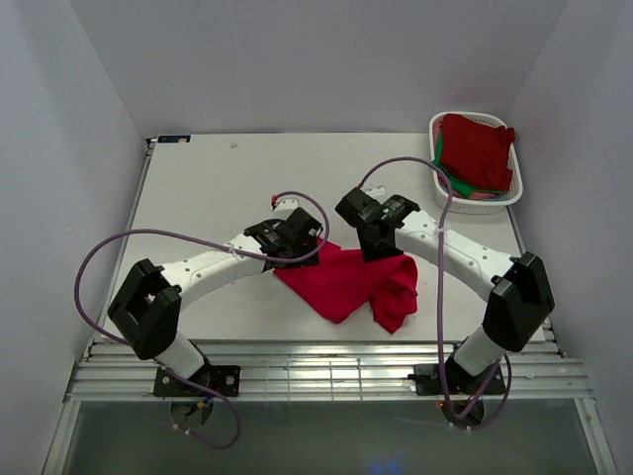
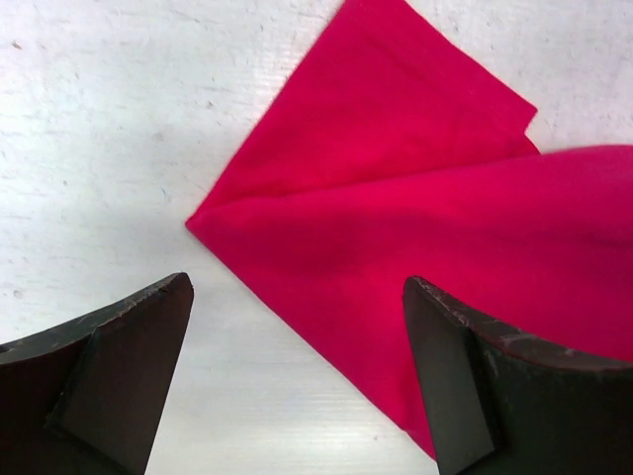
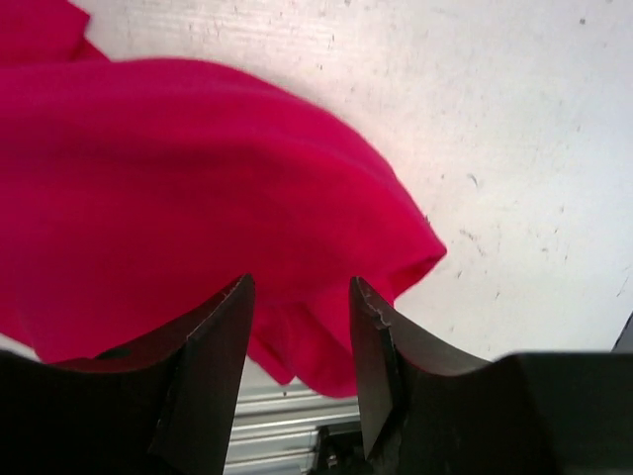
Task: Fold and stack the t-shirts
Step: Flatten out the tshirt
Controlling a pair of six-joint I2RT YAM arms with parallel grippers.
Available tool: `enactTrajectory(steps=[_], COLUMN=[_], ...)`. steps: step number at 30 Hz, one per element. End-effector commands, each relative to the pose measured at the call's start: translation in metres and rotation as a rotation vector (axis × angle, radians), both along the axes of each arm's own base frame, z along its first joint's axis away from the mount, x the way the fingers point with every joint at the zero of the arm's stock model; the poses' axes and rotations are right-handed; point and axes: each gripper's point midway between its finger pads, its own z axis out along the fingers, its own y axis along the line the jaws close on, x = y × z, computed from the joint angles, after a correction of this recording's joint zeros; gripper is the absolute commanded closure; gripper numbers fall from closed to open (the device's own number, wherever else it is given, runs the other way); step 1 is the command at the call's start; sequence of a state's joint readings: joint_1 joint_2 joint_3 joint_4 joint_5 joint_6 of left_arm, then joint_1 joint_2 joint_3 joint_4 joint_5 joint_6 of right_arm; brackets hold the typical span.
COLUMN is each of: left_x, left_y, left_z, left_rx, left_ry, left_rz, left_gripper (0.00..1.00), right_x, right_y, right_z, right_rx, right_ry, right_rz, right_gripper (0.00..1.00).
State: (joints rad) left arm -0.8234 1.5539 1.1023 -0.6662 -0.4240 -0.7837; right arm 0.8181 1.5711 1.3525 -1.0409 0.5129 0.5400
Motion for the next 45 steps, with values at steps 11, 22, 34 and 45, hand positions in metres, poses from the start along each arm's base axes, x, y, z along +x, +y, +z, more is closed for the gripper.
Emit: enactTrajectory(steps=[11, 22, 34, 45], left_x=[0.011, 0.008, 0.112, 0.100], left_y=[0.001, 0.012, -0.008, -0.001], left_z=[-0.046, -0.062, 0.096, 0.183], left_rx=[0.044, 0.057, -0.034, -0.118], left_ry=[0.067, 0.106, -0.226, -0.397], left_rz=[-0.012, 0.019, -0.011, -0.111], left_gripper=[0.02, 0.42, 1.00, 1.00], right_x=[0.089, 0.079, 0.172, 0.111], right_y=[0.008, 0.006, 0.001, -0.019], right_z=[-0.059, -0.088, 0.059, 0.094], right_rx=[-0.050, 0.016, 0.056, 0.118], right_ry=[0.013, 0.142, -0.171, -0.119], right_rz=[0.066, 0.090, 0.031, 0.050], right_gripper=[0.50, 0.92, 0.92, 0.92])
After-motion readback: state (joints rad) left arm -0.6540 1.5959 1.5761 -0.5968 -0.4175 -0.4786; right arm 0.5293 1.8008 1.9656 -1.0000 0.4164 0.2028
